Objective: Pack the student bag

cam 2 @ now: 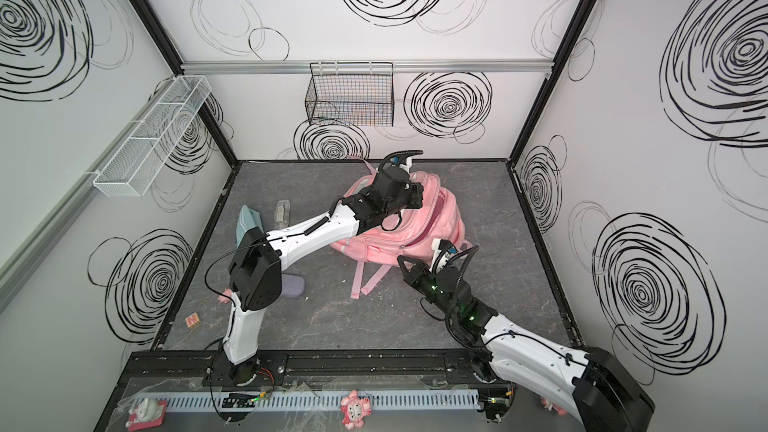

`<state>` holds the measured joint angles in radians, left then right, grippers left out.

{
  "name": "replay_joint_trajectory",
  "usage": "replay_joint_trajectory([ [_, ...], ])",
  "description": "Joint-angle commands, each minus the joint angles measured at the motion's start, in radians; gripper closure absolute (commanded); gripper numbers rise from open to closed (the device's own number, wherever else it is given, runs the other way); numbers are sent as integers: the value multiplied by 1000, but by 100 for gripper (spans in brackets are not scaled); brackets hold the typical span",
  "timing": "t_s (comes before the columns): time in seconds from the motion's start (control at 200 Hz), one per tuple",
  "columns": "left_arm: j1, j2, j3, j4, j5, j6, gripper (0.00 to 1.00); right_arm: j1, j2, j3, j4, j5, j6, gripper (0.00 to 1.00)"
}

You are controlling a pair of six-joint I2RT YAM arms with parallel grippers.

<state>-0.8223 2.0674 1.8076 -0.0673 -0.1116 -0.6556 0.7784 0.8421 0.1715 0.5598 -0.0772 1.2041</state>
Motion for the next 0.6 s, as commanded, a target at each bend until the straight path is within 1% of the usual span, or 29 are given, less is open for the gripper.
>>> replay_joint_trajectory([
  [0.0, 23, -125, 26, 271, -33, -33, 100, 21, 34, 22, 69, -190, -30, 100],
  [0.15, 19, -173, -16, 330, -62, -77, 100, 12, 80, 36, 89, -231, -46, 100],
  [0.33, 17, -198, 7, 351, -70, -88, 100, 8, 114, 19, 148, -246, -69, 100],
  [0.47, 11, -205, 10, 366, -75, -114, 100, 5, 163, 37, 188, -286, -110, 100],
  [0.595, 3, -211, -6, 387, -92, -150, 100, 7, 211, 81, 151, -311, -160, 100],
])
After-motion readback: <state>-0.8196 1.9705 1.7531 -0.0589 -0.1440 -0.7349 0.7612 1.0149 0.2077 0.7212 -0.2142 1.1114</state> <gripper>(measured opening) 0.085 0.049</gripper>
